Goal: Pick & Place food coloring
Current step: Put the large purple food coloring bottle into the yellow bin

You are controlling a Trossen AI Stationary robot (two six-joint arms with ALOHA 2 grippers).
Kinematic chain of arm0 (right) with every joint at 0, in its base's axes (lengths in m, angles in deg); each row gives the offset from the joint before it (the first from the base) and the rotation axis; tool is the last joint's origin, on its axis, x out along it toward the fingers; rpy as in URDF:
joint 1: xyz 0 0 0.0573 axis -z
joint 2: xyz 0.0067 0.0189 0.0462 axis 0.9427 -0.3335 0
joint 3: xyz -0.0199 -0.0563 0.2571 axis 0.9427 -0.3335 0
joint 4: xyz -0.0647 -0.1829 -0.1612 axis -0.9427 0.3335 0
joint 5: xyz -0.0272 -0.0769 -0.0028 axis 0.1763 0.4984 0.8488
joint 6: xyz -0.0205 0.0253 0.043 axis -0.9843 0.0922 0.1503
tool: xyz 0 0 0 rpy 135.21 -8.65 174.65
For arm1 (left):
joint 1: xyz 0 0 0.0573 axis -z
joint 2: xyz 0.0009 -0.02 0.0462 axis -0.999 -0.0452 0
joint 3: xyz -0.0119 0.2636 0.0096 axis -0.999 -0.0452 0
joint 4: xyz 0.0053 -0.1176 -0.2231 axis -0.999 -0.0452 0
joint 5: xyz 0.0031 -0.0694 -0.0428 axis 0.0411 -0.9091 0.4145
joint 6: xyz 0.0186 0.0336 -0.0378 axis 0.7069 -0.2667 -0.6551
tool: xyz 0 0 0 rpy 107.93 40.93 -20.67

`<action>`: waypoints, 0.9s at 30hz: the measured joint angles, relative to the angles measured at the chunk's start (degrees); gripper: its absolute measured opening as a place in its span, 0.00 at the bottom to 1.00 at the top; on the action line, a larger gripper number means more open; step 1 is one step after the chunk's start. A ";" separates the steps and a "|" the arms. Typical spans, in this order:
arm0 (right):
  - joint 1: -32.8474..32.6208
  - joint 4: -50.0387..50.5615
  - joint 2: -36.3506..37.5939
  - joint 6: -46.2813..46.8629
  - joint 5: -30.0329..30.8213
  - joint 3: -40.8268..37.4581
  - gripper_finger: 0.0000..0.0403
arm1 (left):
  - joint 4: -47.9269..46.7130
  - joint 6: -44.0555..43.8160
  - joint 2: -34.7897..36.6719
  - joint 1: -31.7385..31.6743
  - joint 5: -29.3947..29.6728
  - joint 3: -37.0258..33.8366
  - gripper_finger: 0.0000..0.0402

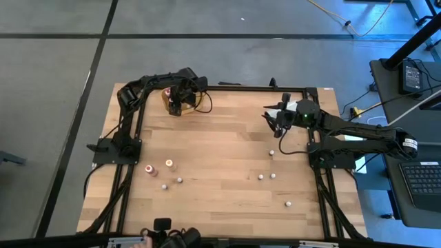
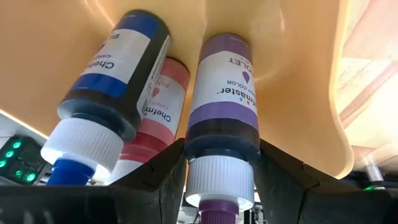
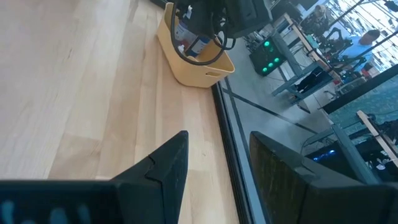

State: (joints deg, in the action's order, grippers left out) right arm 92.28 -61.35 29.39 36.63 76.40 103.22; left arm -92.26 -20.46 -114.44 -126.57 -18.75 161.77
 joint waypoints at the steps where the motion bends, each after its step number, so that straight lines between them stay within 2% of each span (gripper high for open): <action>1: 0.00 0.06 0.00 0.00 0.00 -0.02 0.43 | -0.03 -0.09 0.00 0.00 0.00 0.00 0.41; 20: 0.00 0.12 0.00 -0.07 0.00 -0.02 0.43 | -1.30 -3.34 0.00 0.00 0.55 -0.02 0.42; 27: 0.00 0.14 0.01 -0.09 0.00 -0.02 0.43 | -1.39 -5.47 0.00 -0.02 0.50 -0.03 0.49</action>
State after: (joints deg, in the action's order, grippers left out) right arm 92.28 -61.21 29.40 36.54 76.40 103.21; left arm -93.65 -25.93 -114.44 -126.59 -18.24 161.74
